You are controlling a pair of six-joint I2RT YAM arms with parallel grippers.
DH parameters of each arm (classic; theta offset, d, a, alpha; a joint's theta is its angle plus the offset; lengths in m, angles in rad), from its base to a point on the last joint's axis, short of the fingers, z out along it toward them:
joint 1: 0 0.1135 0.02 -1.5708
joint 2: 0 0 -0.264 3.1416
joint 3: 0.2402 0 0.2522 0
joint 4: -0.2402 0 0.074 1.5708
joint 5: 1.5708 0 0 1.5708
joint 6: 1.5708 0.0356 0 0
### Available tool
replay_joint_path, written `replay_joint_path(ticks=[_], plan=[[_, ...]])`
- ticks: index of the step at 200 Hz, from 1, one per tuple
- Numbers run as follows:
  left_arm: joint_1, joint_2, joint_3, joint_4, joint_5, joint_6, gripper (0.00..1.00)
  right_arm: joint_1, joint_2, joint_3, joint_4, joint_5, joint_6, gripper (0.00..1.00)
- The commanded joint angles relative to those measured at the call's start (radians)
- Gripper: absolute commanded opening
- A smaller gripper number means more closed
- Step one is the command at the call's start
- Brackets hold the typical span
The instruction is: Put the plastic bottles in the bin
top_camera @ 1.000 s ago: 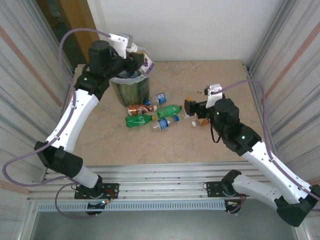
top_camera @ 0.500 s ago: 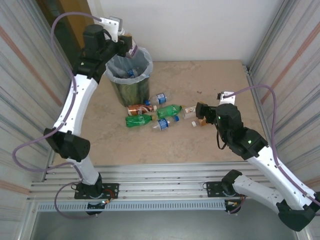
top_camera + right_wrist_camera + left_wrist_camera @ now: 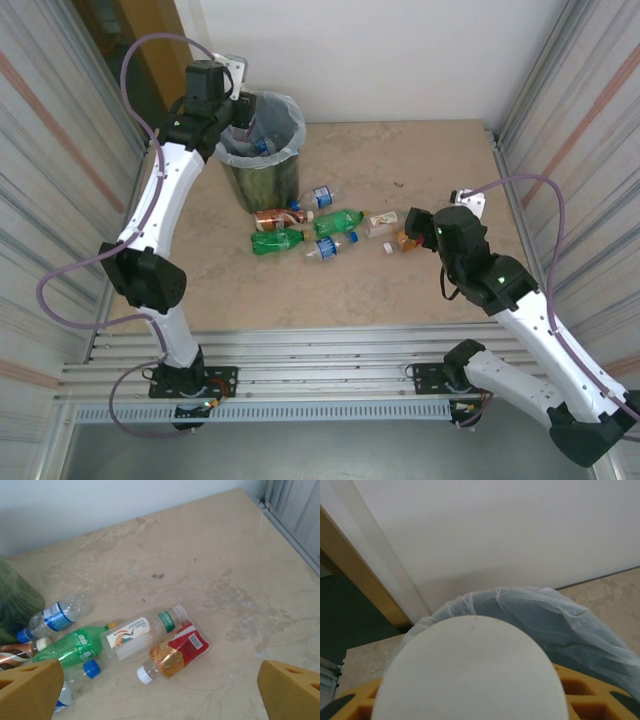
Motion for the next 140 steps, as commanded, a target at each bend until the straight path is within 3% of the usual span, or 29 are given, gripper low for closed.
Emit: replay_joint_path(ticks=[1,140], plan=[[0.009,0.018,0.020,-0.029,-0.071,0.022,0.11,-0.017,0.025,0.039,-0.042,-0.021,0.054,0.98],[0.015,0.142,0.002,-0.059,-0.147,-0.060,0.16,-0.062,0.034,0.031,-0.057,-0.064,0.067,0.98]])
